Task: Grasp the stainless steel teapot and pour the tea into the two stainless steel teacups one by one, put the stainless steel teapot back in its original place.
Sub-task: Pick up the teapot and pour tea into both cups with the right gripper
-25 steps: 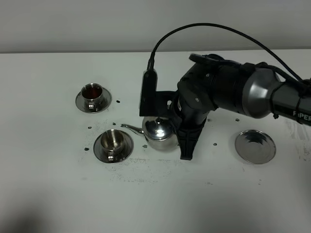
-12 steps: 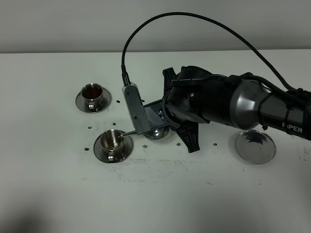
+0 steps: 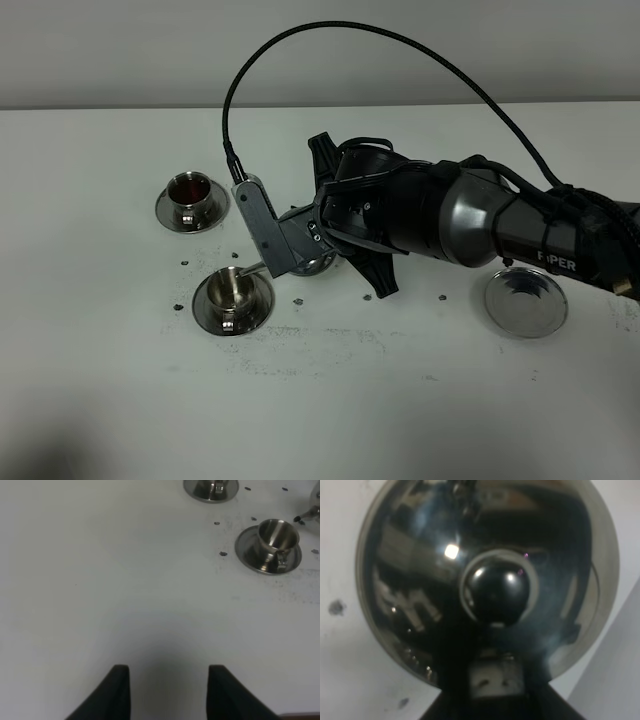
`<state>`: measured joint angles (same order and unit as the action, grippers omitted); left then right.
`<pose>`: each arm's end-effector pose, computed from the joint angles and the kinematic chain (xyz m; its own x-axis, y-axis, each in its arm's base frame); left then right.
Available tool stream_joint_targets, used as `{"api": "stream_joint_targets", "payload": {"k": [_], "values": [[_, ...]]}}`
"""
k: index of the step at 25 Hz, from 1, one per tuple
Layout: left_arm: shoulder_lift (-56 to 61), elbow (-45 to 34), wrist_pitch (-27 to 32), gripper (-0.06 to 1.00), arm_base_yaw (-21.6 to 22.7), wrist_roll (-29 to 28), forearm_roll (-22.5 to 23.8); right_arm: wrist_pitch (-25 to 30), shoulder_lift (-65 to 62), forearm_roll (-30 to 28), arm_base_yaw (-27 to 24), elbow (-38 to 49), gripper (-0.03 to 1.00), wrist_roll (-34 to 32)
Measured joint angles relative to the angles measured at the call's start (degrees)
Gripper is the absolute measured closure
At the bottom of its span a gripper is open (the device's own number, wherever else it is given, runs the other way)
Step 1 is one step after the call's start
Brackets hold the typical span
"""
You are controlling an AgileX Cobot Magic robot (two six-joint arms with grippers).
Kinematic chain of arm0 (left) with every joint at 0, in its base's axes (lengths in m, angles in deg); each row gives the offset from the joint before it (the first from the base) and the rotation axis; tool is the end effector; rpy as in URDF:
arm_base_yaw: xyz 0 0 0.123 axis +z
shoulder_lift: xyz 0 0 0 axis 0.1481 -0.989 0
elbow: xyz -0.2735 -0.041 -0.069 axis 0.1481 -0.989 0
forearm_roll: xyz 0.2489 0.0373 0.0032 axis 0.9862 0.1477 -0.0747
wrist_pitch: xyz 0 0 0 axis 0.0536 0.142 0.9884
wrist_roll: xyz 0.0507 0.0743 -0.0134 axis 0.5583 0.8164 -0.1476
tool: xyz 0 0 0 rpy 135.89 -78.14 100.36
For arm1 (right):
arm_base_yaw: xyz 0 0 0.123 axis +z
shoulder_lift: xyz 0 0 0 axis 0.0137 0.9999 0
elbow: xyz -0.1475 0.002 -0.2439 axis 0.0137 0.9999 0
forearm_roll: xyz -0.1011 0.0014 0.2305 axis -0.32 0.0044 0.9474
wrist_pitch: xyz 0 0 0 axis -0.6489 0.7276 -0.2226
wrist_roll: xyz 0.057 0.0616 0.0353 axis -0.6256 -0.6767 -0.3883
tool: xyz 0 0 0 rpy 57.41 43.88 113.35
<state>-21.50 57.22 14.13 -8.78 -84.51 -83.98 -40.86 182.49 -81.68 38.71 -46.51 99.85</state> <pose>-0.0012 -0.0022 0.2646 -0.4955 -0.0246 -0.8683 0.0125 0.9993 -0.0354 0.3628 0.2380 0.1918 0.2302 -0.9522 0.2007 -0.7675 -0.3045 -0.5642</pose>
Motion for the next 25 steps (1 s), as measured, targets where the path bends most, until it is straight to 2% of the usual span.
{"api": "stream_joint_targets", "payload": {"k": [25], "values": [[0.0,0.0,0.0,0.57,0.0,0.0,0.0,-2.8,1.7,-17.4,2.9,0.0,0.75,0.1]]}}
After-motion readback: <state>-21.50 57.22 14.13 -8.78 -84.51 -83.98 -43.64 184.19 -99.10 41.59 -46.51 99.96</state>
